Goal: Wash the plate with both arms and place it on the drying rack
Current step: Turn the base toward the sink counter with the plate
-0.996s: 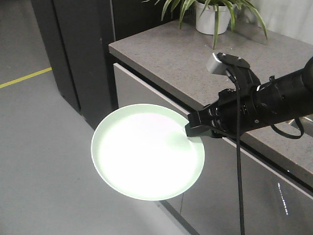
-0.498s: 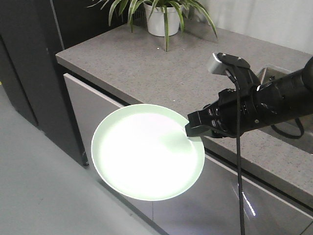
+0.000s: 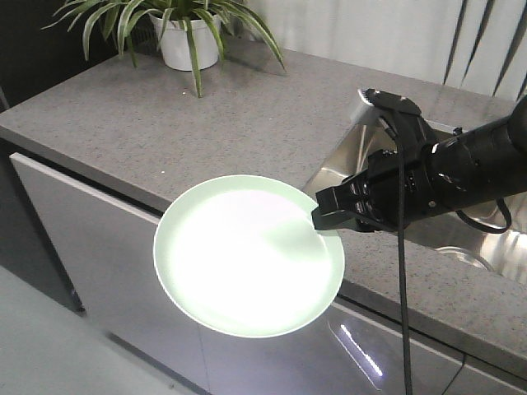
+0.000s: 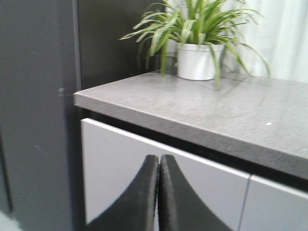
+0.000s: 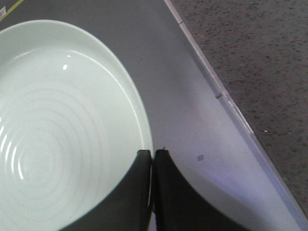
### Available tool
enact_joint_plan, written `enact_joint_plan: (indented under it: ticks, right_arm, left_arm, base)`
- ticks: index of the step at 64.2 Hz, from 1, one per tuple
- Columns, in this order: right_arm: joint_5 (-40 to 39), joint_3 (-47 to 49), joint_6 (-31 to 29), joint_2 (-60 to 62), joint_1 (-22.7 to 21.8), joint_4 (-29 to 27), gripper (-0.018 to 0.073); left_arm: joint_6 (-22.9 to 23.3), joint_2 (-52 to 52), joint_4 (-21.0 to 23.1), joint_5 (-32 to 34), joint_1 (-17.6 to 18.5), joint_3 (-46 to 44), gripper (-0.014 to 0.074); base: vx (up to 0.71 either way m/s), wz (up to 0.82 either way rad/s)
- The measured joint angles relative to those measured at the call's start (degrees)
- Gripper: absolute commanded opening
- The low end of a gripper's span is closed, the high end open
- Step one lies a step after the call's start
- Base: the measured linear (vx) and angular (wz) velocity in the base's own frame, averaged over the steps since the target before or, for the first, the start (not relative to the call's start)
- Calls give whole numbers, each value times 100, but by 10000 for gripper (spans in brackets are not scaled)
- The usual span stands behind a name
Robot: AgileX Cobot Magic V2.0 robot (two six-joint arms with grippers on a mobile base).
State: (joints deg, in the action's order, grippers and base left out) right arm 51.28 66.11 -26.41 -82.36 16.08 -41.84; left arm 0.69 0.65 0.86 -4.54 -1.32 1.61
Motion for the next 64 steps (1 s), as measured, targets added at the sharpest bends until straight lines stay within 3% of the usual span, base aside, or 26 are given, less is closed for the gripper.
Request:
enact_joint_plan:
  ticks: [64]
  right_arm:
    - [0, 0, 0, 0, 0, 0, -7]
  left_arm:
    - [0, 0, 0, 0, 0, 0, -7]
  base:
    - [8, -26]
